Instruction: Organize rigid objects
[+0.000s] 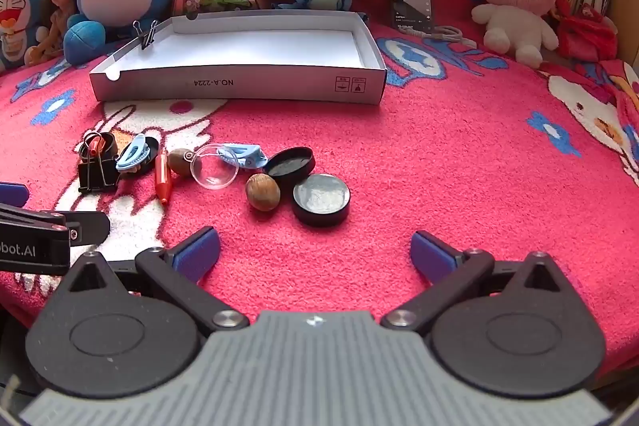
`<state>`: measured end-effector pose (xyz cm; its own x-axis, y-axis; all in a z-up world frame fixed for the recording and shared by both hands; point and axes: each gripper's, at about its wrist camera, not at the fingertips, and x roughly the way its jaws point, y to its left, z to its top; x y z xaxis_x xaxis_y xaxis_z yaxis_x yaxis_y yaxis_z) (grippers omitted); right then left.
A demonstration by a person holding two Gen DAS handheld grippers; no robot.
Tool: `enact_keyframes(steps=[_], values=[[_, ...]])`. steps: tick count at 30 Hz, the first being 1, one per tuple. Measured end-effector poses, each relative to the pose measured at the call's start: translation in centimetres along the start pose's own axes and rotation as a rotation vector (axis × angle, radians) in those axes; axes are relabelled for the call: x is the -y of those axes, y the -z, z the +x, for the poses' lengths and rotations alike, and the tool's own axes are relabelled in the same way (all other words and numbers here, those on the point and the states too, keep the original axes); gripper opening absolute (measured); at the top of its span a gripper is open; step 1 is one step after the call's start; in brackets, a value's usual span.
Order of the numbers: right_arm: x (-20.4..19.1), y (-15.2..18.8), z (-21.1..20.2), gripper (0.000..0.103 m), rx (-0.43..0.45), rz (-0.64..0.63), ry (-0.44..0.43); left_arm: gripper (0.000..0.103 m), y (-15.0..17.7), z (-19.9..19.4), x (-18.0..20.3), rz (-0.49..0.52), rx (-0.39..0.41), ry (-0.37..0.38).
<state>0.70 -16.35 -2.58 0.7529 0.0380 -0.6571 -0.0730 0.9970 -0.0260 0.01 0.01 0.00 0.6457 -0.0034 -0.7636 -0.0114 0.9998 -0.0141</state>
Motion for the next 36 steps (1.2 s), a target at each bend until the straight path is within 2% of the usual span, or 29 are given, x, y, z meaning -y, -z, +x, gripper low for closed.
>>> enact_keyframes(steps=[36], values=[[-0.15, 0.10, 0.05, 0.103, -0.010, -0.004, 0.003, 0.103, 0.00, 0.01, 0.05, 0.002, 0.000, -0.004]])
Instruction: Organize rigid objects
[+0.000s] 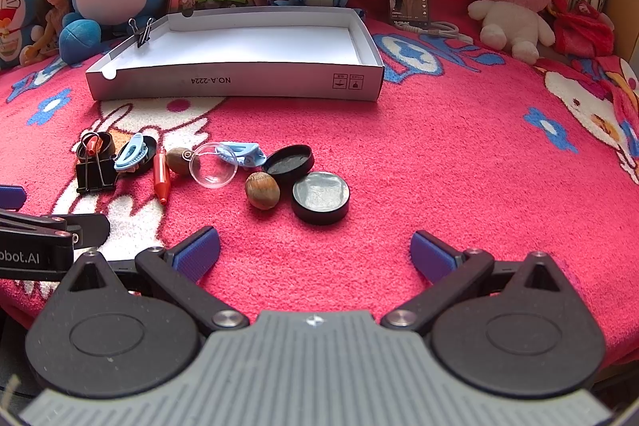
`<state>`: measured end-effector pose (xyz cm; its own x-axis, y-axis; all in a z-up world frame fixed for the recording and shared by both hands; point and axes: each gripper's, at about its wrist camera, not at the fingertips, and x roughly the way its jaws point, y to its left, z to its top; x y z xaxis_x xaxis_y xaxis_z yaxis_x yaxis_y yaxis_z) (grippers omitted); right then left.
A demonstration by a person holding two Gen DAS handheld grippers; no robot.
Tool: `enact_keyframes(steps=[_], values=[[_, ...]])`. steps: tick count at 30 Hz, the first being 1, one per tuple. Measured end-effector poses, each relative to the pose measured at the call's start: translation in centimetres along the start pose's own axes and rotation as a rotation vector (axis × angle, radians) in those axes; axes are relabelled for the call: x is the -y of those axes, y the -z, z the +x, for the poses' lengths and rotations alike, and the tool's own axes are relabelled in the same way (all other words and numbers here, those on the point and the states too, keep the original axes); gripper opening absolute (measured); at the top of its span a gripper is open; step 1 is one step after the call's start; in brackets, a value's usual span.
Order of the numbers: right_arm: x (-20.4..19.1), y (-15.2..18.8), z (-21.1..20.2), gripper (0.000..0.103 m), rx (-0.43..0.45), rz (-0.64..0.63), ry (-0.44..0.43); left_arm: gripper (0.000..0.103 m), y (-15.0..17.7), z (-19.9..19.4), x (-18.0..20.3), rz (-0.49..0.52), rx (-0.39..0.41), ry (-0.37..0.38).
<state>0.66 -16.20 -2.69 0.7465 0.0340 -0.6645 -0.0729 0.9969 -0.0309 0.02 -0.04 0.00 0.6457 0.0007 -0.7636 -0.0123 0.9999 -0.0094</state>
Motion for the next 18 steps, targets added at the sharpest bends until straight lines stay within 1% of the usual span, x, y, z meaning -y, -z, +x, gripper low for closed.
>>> enact_keyframes(steps=[18], values=[[-0.06, -0.09, -0.06, 0.103, -0.002, 0.001, 0.001, 0.103, 0.15, 0.08, -0.04, -0.002, 0.000, -0.001]])
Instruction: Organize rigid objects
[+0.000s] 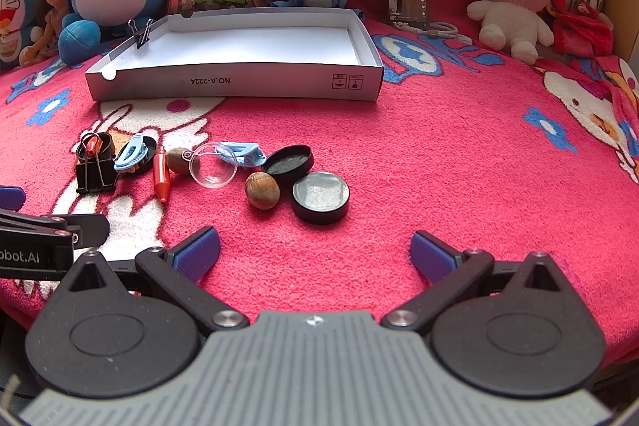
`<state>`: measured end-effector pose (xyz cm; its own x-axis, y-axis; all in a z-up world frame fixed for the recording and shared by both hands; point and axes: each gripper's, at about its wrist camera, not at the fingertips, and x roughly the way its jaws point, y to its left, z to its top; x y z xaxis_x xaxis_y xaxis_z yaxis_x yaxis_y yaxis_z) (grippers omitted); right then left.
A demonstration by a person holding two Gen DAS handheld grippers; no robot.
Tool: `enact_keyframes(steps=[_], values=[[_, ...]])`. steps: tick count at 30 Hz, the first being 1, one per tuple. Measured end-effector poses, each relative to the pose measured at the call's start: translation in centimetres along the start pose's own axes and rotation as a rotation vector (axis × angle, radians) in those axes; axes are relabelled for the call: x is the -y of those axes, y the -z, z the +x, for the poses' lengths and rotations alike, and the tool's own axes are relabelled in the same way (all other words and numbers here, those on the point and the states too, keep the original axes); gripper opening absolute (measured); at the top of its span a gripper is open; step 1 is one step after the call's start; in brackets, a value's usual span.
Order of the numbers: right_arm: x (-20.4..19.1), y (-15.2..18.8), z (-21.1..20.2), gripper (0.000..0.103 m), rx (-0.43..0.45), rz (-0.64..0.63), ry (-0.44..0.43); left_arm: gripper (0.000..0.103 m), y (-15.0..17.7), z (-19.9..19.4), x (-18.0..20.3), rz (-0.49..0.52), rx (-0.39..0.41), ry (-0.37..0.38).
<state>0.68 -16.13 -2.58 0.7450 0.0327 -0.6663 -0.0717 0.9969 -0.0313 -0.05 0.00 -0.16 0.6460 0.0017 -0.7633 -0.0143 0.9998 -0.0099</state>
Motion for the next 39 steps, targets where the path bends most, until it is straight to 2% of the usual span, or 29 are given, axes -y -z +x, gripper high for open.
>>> enact_keyframes(steps=[39], values=[[0.13, -0.01, -0.13, 0.103, 0.005, 0.006, 0.000, 0.103, 0.01, -0.28, -0.65, 0.009, 0.021, 0.000]])
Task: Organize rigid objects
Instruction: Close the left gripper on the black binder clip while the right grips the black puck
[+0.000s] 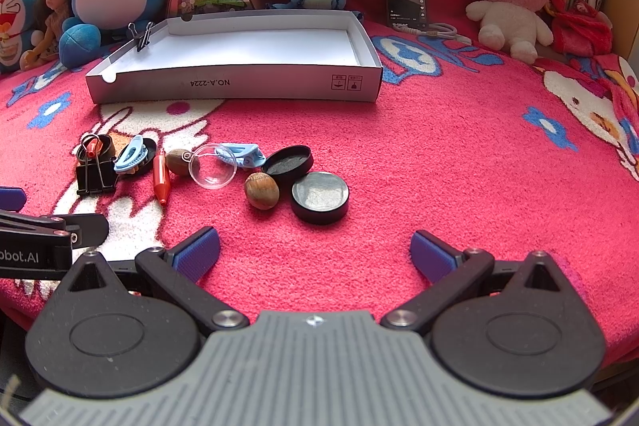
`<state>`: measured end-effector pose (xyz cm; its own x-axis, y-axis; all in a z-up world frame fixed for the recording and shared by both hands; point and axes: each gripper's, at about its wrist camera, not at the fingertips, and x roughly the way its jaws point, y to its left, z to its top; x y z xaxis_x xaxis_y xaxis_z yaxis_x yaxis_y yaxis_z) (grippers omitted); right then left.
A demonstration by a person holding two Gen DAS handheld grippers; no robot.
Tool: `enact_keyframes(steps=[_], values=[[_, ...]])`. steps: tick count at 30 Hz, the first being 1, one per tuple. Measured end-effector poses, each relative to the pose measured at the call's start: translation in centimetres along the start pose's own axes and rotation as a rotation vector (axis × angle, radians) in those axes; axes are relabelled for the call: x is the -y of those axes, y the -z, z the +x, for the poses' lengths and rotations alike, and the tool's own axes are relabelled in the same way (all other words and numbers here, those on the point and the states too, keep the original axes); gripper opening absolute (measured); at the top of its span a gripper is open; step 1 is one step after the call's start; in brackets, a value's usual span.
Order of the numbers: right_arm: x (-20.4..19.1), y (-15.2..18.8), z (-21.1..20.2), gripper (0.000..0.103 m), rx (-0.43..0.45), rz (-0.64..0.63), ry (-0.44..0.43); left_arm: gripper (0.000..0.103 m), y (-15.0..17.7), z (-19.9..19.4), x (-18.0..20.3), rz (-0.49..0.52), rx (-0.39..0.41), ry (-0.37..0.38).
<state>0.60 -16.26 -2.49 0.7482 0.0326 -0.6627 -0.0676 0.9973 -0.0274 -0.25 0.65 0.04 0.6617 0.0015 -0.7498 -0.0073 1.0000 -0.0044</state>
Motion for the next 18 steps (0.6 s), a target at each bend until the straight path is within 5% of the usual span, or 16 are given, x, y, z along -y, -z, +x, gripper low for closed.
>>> enact_keyframes(steps=[11, 13, 18], values=[[0.1, 0.7, -0.3, 0.103, 0.071, -0.007, -0.020, 0.103, 1.2, -0.3, -0.4, 0.042, 0.085, 0.024], [0.5, 0.8, -0.4, 0.103, 0.076, -0.006, -0.040, 0.097, 1.0, -0.6, -0.5, 0.031, 0.083, 0.034], [2.2, 0.2, -1.0, 0.097, 0.101, 0.077, -0.082, 0.055, 0.3, -1.8, -1.0, -0.011, 0.111, 0.054]])
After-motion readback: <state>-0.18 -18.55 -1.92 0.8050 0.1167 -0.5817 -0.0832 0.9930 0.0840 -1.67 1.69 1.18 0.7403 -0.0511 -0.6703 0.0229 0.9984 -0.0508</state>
